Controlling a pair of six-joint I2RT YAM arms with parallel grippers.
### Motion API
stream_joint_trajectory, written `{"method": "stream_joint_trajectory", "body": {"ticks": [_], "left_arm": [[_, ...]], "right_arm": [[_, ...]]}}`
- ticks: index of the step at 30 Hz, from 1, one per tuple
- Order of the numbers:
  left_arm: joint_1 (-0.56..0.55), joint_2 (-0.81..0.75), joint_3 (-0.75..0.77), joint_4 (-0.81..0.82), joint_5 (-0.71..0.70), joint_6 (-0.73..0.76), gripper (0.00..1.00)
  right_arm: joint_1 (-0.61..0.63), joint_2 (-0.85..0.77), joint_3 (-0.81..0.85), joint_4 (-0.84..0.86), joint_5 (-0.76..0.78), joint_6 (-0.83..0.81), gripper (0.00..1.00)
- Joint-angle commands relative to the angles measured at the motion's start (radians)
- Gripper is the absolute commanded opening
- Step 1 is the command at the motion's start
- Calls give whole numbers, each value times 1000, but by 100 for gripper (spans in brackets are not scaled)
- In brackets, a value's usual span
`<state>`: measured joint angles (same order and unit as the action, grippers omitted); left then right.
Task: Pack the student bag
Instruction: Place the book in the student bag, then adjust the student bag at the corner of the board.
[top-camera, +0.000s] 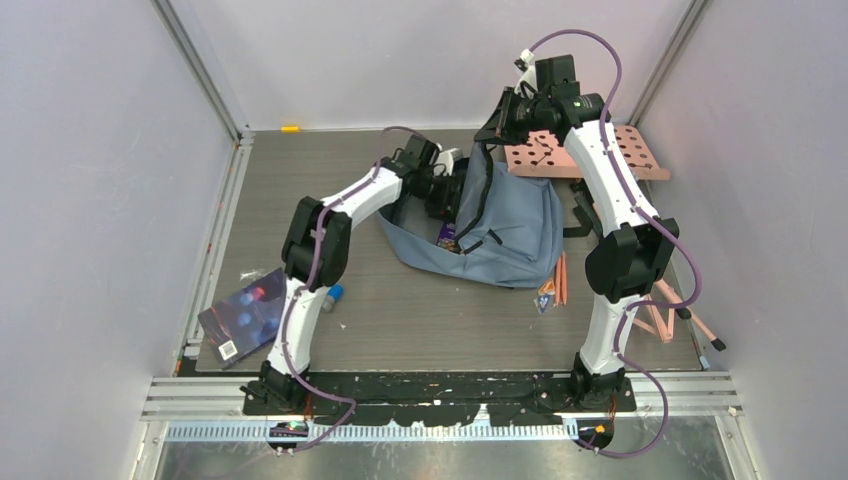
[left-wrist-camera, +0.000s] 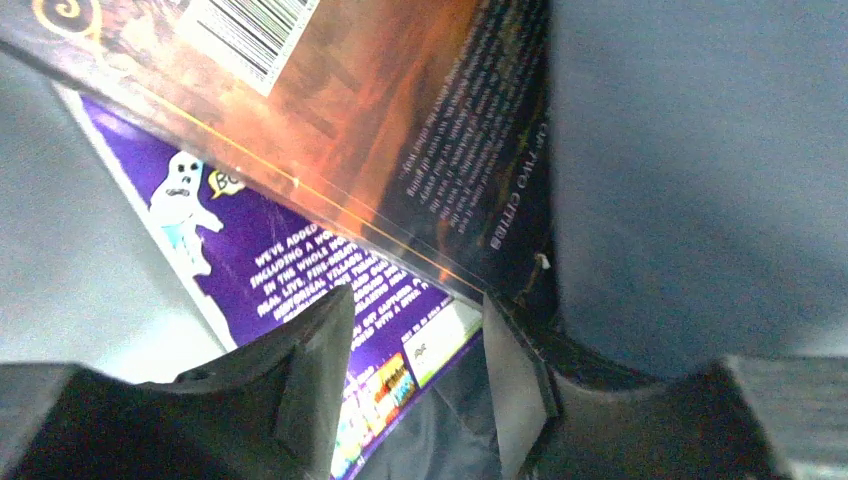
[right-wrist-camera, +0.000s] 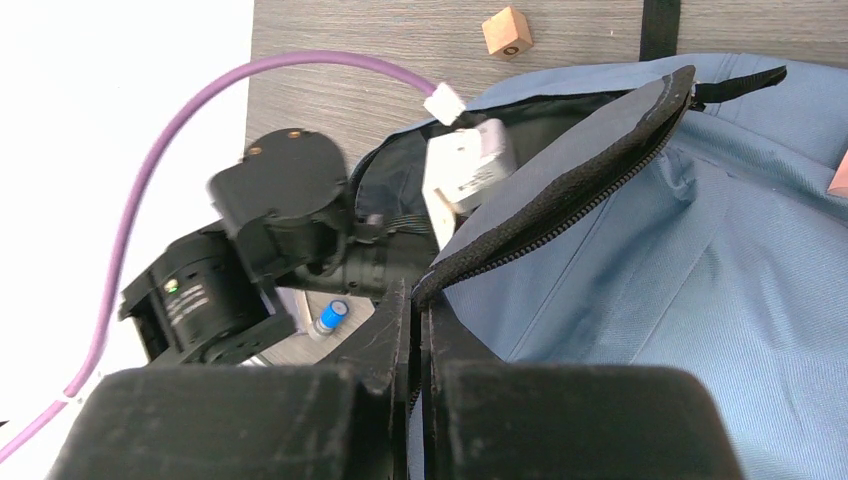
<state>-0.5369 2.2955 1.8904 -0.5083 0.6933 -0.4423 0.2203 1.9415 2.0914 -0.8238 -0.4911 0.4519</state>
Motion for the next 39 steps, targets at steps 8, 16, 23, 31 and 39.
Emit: {"method": "stream_joint_trajectory", "body": {"ticks": [8, 16, 23, 31, 39], "left_arm": [[100, -392, -154, 49, -187, 68, 77], [249, -646, -384, -71, -480, 73, 89], [386, -782, -559, -152, -750, -26, 99], [496, -928, -734, -168, -811, -170, 100], [669, -1201, -988, -278, -967, -501, 100]], "right_arm": [[-5, -81, 15, 74, 12, -11, 0], [-6, -78, -16, 91, 18, -27, 1], [-20, -85, -114, 22, 188, -46, 0], [-52, -156, -348, -19, 390, -111, 21], [-52, -188, -300, -14, 519, -160, 51]]}}
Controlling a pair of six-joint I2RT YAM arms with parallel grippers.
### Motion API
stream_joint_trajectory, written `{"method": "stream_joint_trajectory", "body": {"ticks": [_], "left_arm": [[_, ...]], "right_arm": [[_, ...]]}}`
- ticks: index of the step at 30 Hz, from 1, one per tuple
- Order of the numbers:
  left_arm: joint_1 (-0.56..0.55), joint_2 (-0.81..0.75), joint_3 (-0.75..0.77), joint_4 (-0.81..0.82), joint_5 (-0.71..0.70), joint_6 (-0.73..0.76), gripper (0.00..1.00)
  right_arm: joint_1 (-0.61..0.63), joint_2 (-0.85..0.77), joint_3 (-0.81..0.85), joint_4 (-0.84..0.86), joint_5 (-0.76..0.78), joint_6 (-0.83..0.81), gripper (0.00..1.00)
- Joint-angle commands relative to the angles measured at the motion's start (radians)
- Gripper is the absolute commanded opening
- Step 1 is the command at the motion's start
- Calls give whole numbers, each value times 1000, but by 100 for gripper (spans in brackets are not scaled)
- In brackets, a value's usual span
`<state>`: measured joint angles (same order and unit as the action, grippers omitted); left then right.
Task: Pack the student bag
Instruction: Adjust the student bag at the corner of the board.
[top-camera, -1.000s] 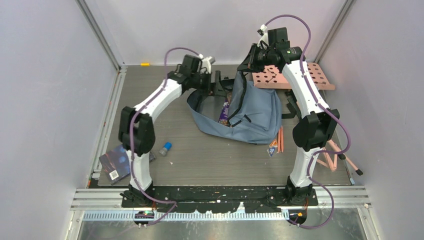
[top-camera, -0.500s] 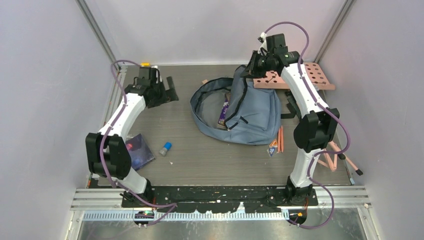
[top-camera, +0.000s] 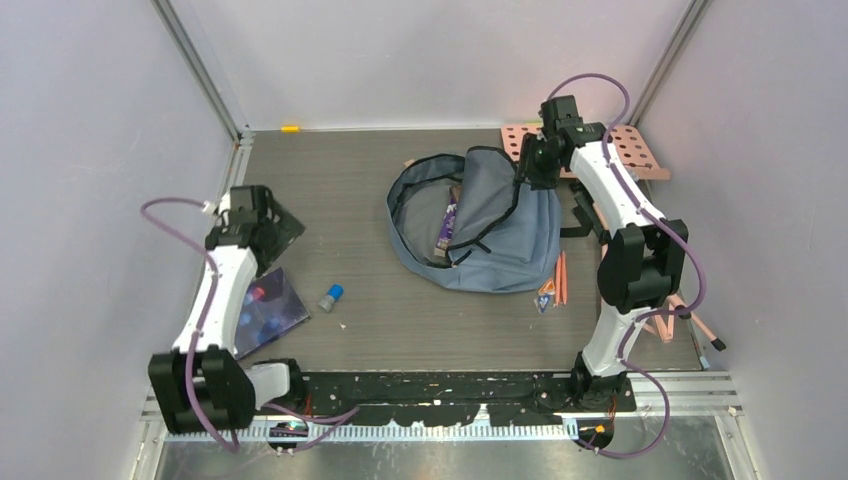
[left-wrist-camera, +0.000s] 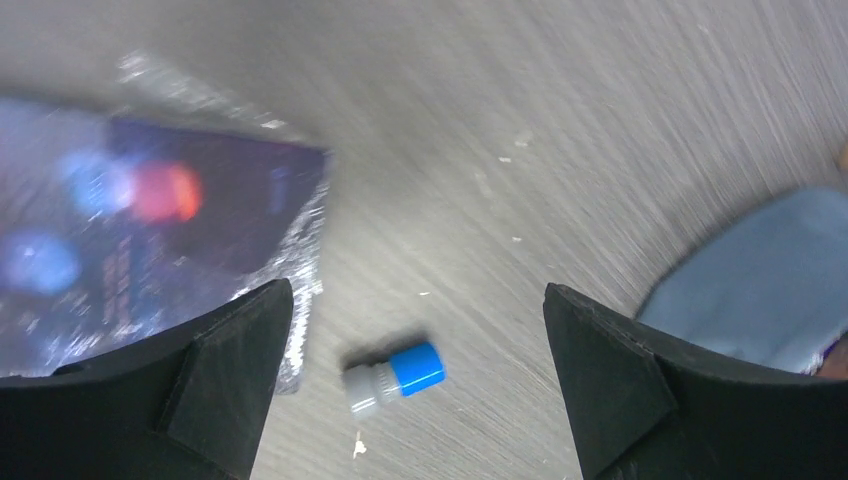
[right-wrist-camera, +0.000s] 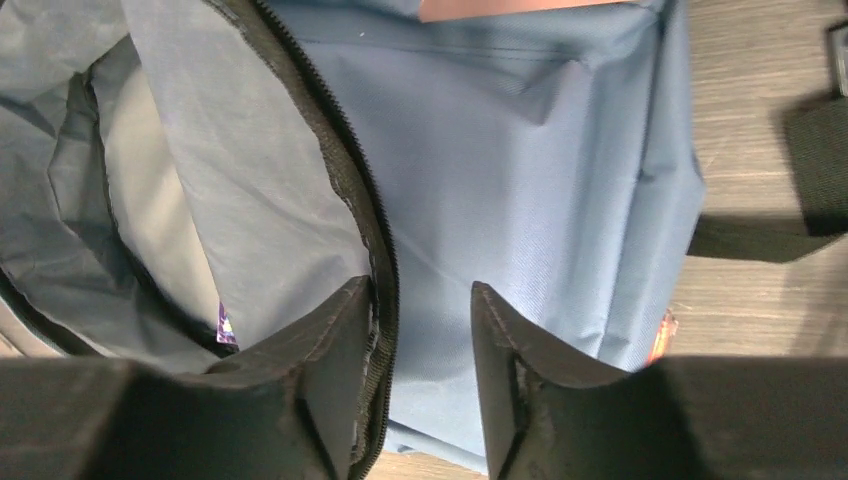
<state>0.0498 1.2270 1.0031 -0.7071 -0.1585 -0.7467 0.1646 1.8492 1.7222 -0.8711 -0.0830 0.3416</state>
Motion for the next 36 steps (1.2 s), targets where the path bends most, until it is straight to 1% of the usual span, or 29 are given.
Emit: {"method": "stream_joint_trajectory", "body": {"ticks": [1, 3, 5, 7, 9, 10, 13, 14, 16, 20, 24, 26, 30, 33, 36], "left_arm": [[102, -178, -127, -97, -148, -230, 100], [130, -257, -175, -176, -239, -304, 100], [155, -333, -214, -232, -295, -373, 100], [189, -373, -239, -228, -286, -374, 100], [235, -377, -255, -206, -264, -334, 100], [273, -365, -257, -202, -248, -309, 100], [417, -298, -234, -185, -178, -190, 100], [454, -272, -218, -183, -181, -147, 100], [519, -220, -195, -175, -217, -69, 100], [675, -121, -163, -147, -217, 16, 100], [714, -105, -147, -79, -258, 98, 100], [745, -79, -154, -44, -255, 137, 100], [790, -4, -179, 39, -147, 191, 100], [830, 52, -189, 104, -41, 240, 100], [843, 95, -199, 185, 34, 280, 100]], "right_arm": [[4, -97, 81, 41, 128, -59, 67], [3, -94, 118, 63, 136, -66, 90], [2, -89, 170, 92, 106, -68, 94], [-3, -74, 208, 121, 53, -44, 95], [-14, -47, 254, 134, -22, -11, 95], [-22, -36, 268, 143, -44, 4, 95], [-46, 12, 311, 173, -180, 94, 96], [-48, 18, 316, 182, -211, 109, 96], [-49, 24, 316, 198, -228, 135, 97], [-50, 19, 304, 198, -224, 154, 97], [-50, 7, 294, 184, -227, 125, 98], [-50, -1, 293, 171, -224, 102, 98], [-49, -27, 273, 150, -201, 48, 99], [-50, -48, 270, 125, -172, 11, 99], [-50, -64, 258, 114, -154, -16, 99]]}}
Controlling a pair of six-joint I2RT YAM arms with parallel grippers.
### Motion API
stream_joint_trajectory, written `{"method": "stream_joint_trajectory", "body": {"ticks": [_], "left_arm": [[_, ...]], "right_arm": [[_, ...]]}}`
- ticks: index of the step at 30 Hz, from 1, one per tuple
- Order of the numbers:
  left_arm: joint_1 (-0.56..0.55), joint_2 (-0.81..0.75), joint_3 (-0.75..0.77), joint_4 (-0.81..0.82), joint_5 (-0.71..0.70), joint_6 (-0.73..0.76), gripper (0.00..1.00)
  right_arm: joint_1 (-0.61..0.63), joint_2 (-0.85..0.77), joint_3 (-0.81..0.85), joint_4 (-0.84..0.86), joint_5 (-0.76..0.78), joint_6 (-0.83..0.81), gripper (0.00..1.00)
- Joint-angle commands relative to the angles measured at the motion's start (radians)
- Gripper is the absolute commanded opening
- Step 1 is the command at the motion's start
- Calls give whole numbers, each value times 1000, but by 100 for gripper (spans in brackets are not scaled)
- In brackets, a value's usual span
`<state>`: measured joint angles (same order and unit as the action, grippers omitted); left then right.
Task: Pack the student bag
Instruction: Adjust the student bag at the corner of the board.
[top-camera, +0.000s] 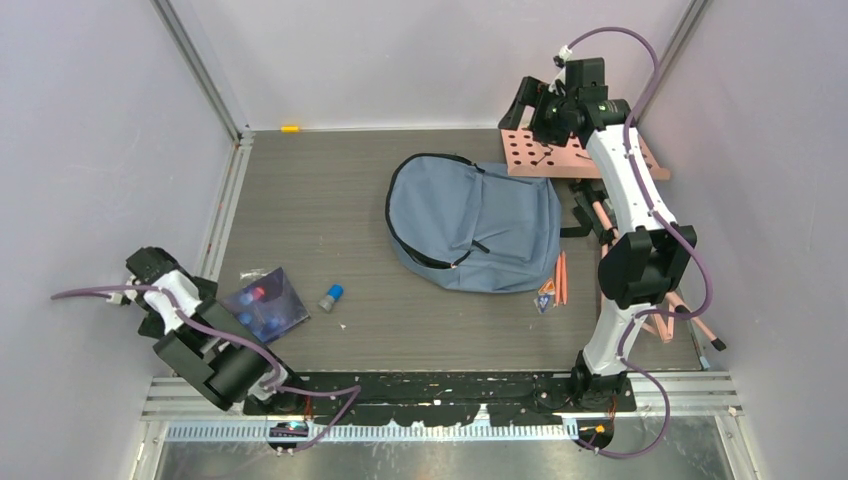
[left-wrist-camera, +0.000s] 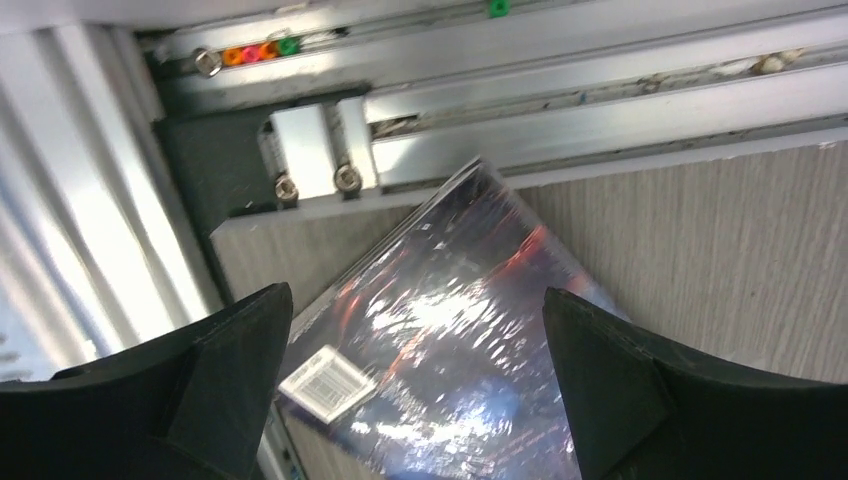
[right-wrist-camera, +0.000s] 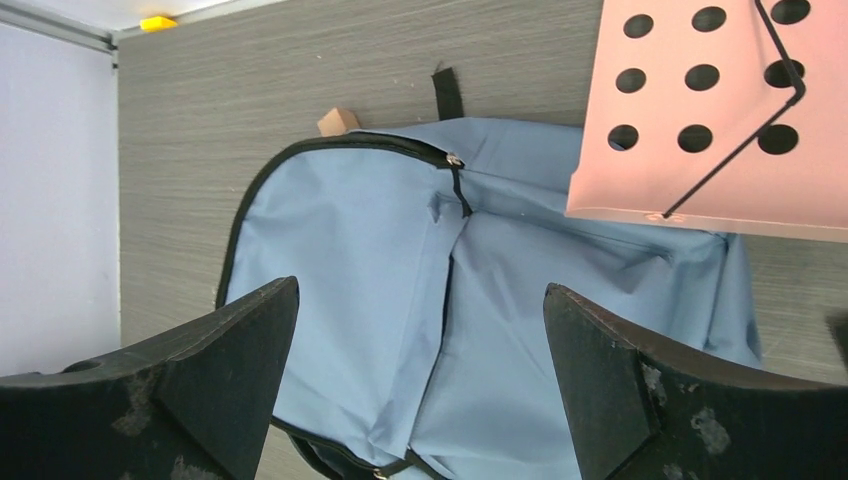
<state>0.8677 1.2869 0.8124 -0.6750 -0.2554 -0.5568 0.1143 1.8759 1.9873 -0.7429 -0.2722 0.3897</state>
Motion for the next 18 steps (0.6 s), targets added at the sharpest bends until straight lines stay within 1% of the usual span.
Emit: {"method": "stream_joint_trajectory", "body": {"ticks": [1, 4, 6, 11, 14, 18], "left_arm": [[26, 50, -8, 169, 159, 96, 99], [25, 114, -5, 183, 226, 94, 95], [24, 153, -5, 197, 295, 100, 90], [19, 212, -26, 214, 322, 107, 88], [-40, 215, -44, 238, 332, 114, 86], [-169, 243, -42, 274, 365, 107, 86]], "right_arm": [[1, -97, -9, -17, 37, -70, 99], [1, -104, -25, -20, 39, -75, 99], [1, -107, -25, -23, 40, -77, 99], [1, -108, -17, -27, 43, -88, 99], [1, -107, -16, -28, 44, -89, 99], [1, -104, -18, -28, 33, -85, 99]]}}
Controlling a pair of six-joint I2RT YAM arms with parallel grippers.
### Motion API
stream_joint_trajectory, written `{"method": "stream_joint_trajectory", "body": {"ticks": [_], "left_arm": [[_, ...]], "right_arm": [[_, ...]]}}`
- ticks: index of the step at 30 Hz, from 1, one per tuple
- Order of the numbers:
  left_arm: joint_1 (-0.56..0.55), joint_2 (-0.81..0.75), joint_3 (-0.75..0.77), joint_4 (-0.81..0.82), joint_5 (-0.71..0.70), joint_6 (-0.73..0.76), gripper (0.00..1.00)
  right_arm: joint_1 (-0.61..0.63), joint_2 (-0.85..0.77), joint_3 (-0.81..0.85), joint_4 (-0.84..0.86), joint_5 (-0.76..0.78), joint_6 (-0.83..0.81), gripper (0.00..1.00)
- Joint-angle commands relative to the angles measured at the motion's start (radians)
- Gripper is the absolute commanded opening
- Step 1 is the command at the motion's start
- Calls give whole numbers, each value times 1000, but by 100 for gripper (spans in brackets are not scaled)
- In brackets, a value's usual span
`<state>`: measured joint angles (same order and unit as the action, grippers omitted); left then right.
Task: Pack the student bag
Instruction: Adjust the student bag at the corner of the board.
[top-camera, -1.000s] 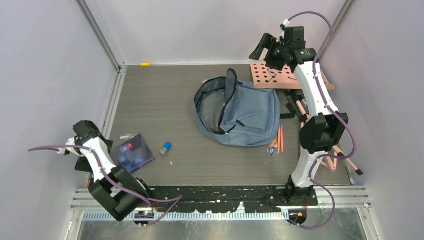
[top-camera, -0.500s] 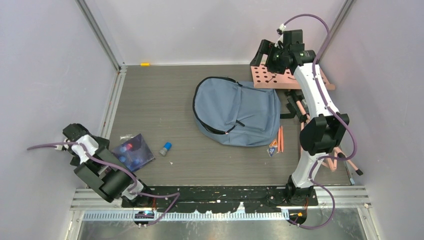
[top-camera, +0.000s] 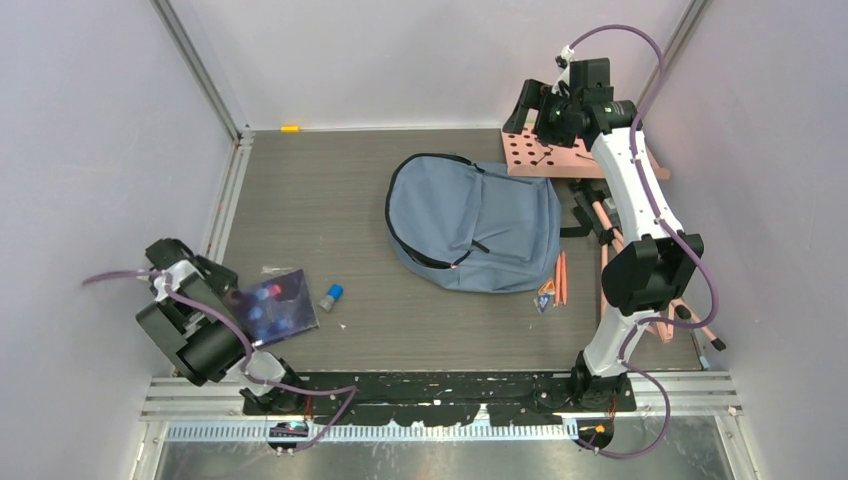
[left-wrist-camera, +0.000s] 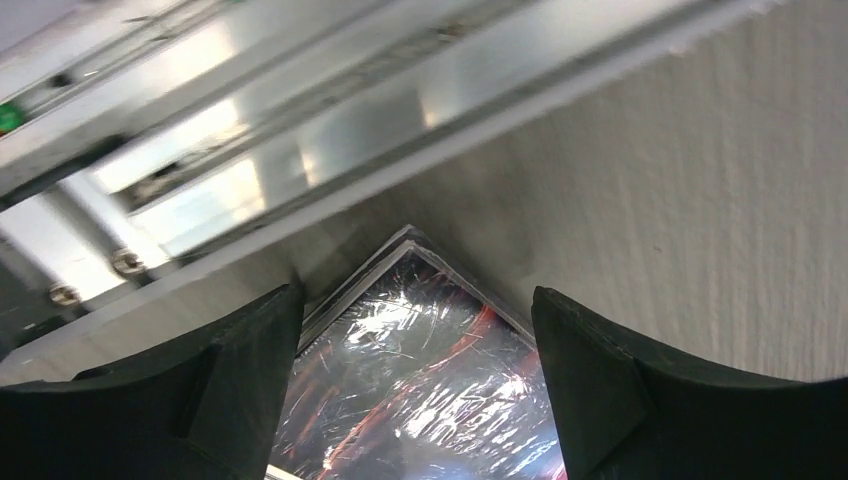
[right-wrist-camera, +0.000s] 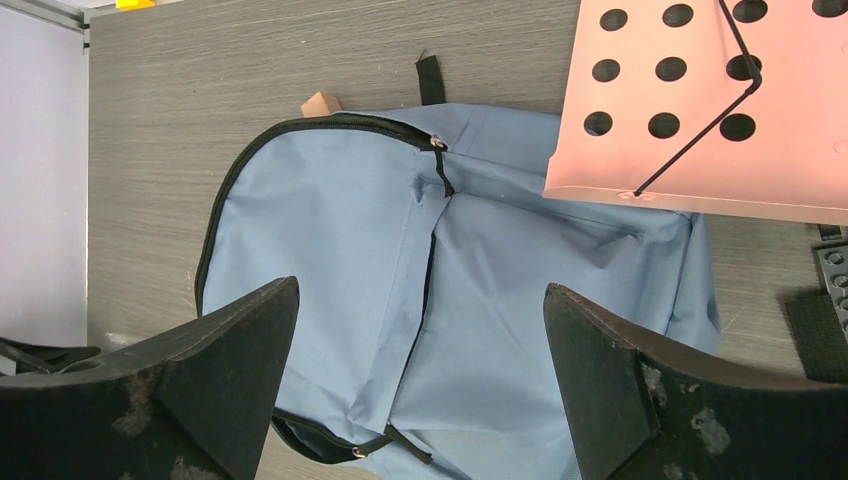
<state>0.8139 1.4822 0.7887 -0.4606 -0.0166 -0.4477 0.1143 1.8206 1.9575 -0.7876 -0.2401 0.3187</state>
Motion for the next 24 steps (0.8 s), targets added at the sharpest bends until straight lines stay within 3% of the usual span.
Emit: {"method": "stream_joint_trajectory", "body": {"ticks": [1, 15, 20, 24], "left_arm": [[-152, 64, -9, 63, 121, -8, 86], [-670, 337, 366, 61, 118, -141, 86], [-739, 336, 517, -37, 101, -163, 87], [-721, 238, 497, -174, -44, -216, 91]], "right_arm": [[0, -48, 10, 15, -1, -14, 99], [10, -78, -24, 19, -15, -26, 98], [55, -80, -15, 23, -14, -32, 98], [112, -59, 3, 23, -10, -44, 98]]}}
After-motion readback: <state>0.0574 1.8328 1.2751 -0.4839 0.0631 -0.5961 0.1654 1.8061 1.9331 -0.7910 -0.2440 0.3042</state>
